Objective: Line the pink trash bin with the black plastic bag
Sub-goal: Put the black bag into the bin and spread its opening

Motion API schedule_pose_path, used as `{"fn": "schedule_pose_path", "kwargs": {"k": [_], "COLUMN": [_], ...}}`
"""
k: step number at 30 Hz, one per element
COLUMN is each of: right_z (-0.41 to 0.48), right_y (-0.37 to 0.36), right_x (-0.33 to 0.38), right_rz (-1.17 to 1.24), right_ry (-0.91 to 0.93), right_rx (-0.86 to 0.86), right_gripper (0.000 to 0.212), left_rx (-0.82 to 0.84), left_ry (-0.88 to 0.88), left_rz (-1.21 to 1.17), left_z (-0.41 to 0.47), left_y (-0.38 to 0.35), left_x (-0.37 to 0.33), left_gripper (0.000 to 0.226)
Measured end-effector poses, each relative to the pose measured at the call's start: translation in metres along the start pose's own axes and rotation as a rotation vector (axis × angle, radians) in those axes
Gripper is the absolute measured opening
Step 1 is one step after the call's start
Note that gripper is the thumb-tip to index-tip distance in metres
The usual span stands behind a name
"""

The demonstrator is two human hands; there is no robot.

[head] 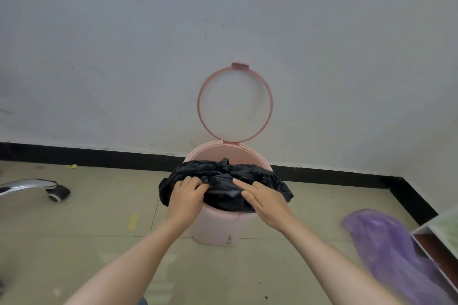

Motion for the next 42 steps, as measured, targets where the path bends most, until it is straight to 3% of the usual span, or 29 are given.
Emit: {"fn": "schedule_pose_path", "kwargs": {"k": [2,5,8,10,11,15,16,22,25,28,30,33,36,38,42], "right_z": [-0.005,-0.011,-0.009,-0.006,-0.006,-0.015,-0.02,-0.041,-0.041,-0.042,-0.043,-0.046,-0.047,-0.046,-0.041], "right_y": [0.003,-0.017,-0.035,-0.027,-0.024,-0.036,-0.042,-0.062,-0.069,-0.073,-0.074,-0.065,-0.064,-0.057,-0.02], "right_x": [0.006,0.005,-0.003,-0.003,0.0,0.018,0.02,0.007,-0.007,-0.025,-0.029,-0.034,-0.052,-0.062,-0.099], "right_rz": [-0.281,-0.602,-0.604,-0.575,-0.563,-0.47,-0.445,-0.486,-0.509,-0.531,-0.521,-0.437,-0.153,0.109,0.33], "right_ry": [0.129,0.207,0.162,0.085,0.072,0.137,0.17,0.233,0.14,0.03,0.004,-0.093,-0.276,-0.389,-0.569], "right_rx": [-0.098,-0.078,-0.049,-0.155,-0.188,-0.18,-0.177,-0.211,-0.144,-0.119,-0.13,-0.119,0.042,0.095,-0.236], "right_gripper": [0.059,0.035,0.068,0.063,0.056,0.041,0.041,0.07,0.084,0.1,0.085,0.031,0.039,0.03,0.02], "left_rx": [-0.048,0.05,0.14,0.171,0.194,0.327,0.335,0.301,0.356,0.295,0.244,0.292,0.52,0.632,0.631], "left_ry": [-0.177,-0.504,-0.617,-0.556,-0.501,-0.372,-0.347,-0.488,-0.444,-0.339,-0.284,-0.203,-0.094,-0.093,-0.075], "left_rz": [0.006,0.128,0.181,0.122,0.091,0.119,0.1,0.091,0.118,0.145,0.088,0.026,-0.068,-0.078,-0.066], "left_z": [-0.005,-0.022,-0.028,-0.023,-0.02,-0.023,-0.023,-0.033,-0.045,-0.051,-0.051,-0.034,-0.017,-0.017,-0.02], "left_y": [0.007,0.014,0.017,0.019,0.018,-0.011,-0.016,-0.012,-0.016,-0.012,-0.008,-0.014,-0.05,-0.076,-0.087], "left_x": [-0.002,-0.006,0.004,0.009,0.009,-0.014,-0.02,-0.028,-0.014,-0.004,-0.015,-0.047,-0.065,-0.073,-0.076], "left_gripper": [0.023,0.02,0.027,0.014,0.018,0.081,0.088,0.046,0.042,0.022,0.039,0.043,0.051,0.054,0.044]}}
Point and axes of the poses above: each hand's wrist, its own z-axis towards the middle knuckle, its own y-axis out of the back of the hand, x = y × z, the point moved 9 cm from there along z, towards the middle knuckle, and after that the axes turned 12 degrees about -y, right-handed, at the moved point
